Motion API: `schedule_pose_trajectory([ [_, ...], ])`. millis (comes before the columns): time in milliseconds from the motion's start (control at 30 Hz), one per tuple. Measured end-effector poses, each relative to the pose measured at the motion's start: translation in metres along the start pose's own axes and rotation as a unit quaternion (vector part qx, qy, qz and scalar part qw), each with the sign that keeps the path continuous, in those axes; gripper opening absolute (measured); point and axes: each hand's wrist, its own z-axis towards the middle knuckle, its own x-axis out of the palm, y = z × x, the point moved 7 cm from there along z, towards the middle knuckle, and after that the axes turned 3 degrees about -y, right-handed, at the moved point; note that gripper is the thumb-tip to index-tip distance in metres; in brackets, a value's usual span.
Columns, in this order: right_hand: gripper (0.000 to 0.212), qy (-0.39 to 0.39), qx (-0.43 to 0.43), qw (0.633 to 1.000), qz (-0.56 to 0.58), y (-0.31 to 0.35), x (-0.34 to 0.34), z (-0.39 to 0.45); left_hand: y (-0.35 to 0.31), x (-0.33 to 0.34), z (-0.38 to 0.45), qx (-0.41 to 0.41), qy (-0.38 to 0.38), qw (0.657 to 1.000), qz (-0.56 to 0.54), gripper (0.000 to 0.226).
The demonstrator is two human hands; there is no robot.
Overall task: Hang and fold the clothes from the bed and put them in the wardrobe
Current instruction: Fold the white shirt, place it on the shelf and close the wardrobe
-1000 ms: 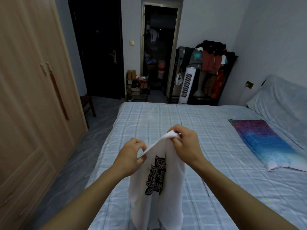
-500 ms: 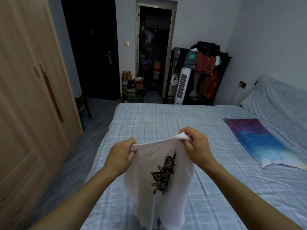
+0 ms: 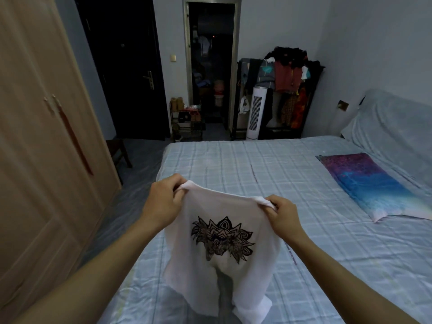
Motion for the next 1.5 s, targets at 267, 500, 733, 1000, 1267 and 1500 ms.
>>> schedule_pose_trajectory([
  [267, 0.02, -0.069, -0.025, 0.995, 0.064, 0.038, -0.034, 0.031, -0.009, -0.018, 0.03, 0.036, 0.0, 0.999, -0.012, 0.013],
  [500, 0.017, -0.077, -0.248, 0.966, 0.01, 0.134, -0.114, 0.083, -0.066, -0.089, 0.083, 0.192, -0.073, 0.978, 0.032, 0.015],
  [733, 0.009, -0.057, -0.28, 0.953, -0.097, 0.135, -0.131, 0.101, -0.071, -0.086, 0.095, 0.222, -0.042, 0.972, 0.067, 0.016],
  [1000, 0.004, -0.035, -0.213, 0.976, 0.007, 0.103, -0.11, 0.072, -0.047, -0.061, 0.073, 0.161, -0.012, 0.987, 0.008, 0.012],
  [1267, 0.012, -0.033, -0.211, 0.976, 0.031, 0.108, -0.109, 0.074, -0.047, -0.066, 0.073, 0.152, -0.01, 0.987, -0.055, 0.011],
  [1500, 0.012, 0.016, -0.099, 0.994, 0.035, 0.103, -0.105, 0.086, -0.045, -0.056, 0.079, 0.025, 0.121, 0.983, -0.136, 0.012],
])
